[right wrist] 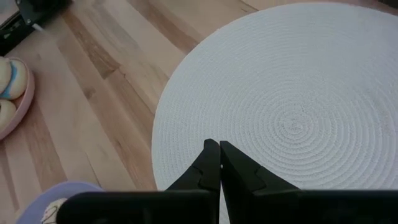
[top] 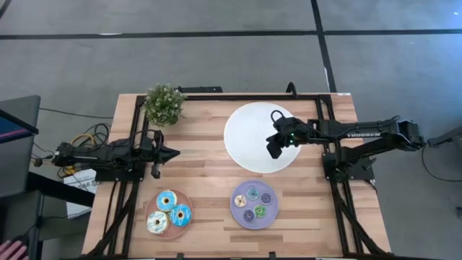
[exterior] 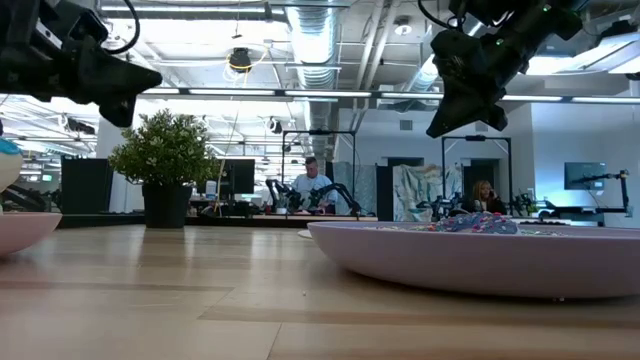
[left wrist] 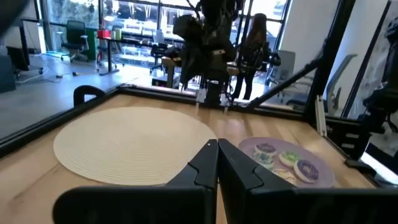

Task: Pick & Place donuts
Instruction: Return to Home Position

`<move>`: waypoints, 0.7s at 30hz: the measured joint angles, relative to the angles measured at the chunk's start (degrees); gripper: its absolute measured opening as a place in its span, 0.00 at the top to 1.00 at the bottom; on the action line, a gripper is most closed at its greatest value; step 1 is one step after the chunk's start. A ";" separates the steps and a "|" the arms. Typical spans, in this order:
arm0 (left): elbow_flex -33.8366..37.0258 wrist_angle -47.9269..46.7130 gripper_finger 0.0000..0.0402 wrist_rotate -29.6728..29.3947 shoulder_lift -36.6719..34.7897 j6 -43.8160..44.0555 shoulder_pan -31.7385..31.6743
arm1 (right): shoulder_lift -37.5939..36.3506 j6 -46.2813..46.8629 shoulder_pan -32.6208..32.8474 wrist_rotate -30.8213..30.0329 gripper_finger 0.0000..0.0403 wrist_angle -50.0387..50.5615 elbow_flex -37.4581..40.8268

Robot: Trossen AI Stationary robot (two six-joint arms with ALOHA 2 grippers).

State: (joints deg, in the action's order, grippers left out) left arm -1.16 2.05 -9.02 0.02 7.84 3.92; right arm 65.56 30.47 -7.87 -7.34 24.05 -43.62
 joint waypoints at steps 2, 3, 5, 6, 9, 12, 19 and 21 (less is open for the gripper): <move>-0.15 -0.91 1.00 0.49 0.17 -0.59 0.00 | 0.00 -1.04 -0.17 0.12 1.00 -0.74 0.00; -0.19 -1.03 1.00 1.21 0.45 -1.11 0.00 | 0.00 -1.78 -0.17 0.12 1.00 -0.92 0.00; -0.21 -1.32 1.00 2.76 0.63 -1.43 0.00 | 0.00 -3.38 -0.17 0.12 1.00 -0.91 0.00; -0.21 -1.46 1.00 3.04 0.63 -1.42 0.01 | 0.00 -4.50 -0.17 0.12 1.00 -0.94 0.00; -0.23 -1.64 1.00 3.31 0.63 -1.34 0.02 | 0.00 -8.14 -0.01 0.12 1.00 -1.00 0.00; -0.25 -1.71 1.00 3.28 0.72 -1.32 0.02 | 0.00 -10.91 0.71 0.10 1.00 -1.00 0.00; -0.25 -1.84 1.00 3.28 0.72 -1.27 0.02 | -0.36 -17.14 3.05 0.10 1.00 -1.64 0.56; -0.25 -1.88 1.00 3.25 0.72 -1.25 0.02 | -1.89 -17.87 3.35 0.15 1.00 -4.36 3.17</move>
